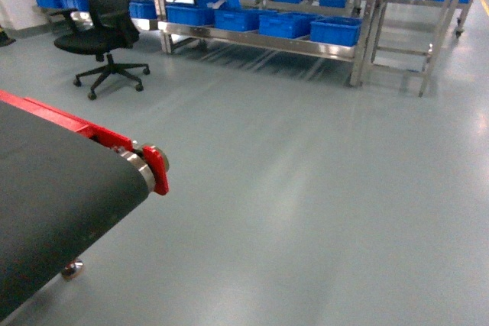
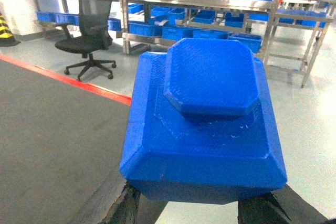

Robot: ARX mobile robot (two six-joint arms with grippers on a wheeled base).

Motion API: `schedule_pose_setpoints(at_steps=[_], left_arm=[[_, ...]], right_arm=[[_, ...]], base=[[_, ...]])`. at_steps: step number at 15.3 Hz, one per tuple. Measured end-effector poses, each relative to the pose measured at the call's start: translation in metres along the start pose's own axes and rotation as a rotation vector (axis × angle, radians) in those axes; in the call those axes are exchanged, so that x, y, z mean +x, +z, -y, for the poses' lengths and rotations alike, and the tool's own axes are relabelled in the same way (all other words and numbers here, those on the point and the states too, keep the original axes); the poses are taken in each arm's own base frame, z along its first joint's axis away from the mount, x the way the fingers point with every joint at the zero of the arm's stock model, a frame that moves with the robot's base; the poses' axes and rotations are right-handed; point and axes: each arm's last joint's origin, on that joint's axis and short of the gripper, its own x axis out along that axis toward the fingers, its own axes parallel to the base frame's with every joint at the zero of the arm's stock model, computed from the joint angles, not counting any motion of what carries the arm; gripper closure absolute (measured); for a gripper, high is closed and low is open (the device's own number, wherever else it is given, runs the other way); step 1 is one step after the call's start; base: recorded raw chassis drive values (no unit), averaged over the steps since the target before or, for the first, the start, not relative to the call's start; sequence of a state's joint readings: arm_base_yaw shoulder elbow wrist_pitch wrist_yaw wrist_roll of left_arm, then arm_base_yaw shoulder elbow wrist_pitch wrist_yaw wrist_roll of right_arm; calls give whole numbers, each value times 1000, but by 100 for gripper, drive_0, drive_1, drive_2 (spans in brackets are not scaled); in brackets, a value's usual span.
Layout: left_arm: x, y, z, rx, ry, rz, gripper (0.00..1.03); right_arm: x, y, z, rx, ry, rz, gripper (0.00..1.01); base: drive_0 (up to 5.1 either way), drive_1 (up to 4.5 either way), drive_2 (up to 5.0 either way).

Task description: Sort blue parts and orange caps into right shelf containers

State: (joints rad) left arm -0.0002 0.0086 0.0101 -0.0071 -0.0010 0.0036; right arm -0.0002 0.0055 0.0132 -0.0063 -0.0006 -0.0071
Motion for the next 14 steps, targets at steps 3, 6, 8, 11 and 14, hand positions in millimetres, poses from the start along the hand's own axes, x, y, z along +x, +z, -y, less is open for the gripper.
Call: schedule_pose_setpoints(at_steps=[3,6,8,11,14], left_arm=[[0,0,0,0,0,0,61],[0,0,0,0,0,0,61],[0,0,0,0,0,0,61],[0,0,0,0,0,0,61],[0,0,0,0,0,0,61]], right_arm=[[0,0,0,0,0,0,58],[0,0,0,0,0,0,58],[0,0,0,0,0,0,58],[0,0,0,0,0,0,58],[0,0,0,0,0,0,58]], base=[[-153,-153,-153],[-158,-158,-158],[-158,-158,-158],[-164,-164,-164],[-164,-164,-164]])
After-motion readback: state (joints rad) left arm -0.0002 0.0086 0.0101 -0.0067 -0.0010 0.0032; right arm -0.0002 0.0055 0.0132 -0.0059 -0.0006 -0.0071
